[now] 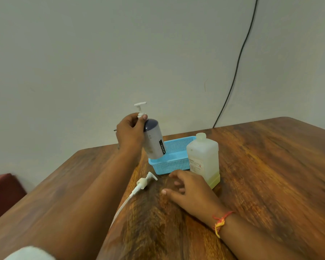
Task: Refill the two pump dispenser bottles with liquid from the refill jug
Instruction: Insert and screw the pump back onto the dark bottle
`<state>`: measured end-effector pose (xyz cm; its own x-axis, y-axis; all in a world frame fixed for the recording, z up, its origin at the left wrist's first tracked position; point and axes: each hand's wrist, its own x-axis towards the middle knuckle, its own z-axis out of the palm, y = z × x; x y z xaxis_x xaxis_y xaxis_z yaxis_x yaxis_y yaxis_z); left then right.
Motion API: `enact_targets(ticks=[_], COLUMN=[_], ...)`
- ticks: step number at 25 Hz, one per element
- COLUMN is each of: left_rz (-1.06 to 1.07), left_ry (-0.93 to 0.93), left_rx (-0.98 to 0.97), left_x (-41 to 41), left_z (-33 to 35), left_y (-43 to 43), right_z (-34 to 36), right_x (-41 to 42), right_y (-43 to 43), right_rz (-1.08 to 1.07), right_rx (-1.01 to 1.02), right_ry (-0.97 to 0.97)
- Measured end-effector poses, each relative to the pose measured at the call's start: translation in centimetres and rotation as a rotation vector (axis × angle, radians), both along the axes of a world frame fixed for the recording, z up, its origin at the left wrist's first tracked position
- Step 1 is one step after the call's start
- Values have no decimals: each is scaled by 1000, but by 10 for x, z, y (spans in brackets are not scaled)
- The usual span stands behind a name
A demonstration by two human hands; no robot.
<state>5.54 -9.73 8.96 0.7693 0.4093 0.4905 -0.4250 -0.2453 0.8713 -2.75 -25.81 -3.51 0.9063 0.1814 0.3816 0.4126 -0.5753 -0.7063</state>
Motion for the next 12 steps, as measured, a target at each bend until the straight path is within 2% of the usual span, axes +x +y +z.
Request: enact_targets(ticks=[7,12], left_rz=[49,52], left_ry=[189,243], left_rx=[119,190], left_x=[50,62], left_z=[-36,-59], left_y=[-20,-24], right_z=[-2,-1], right_x=[2,2], right_y=[0,-2], right_rz=[36,29], right_rx=[-90,-127], right_ry=[-35,-57])
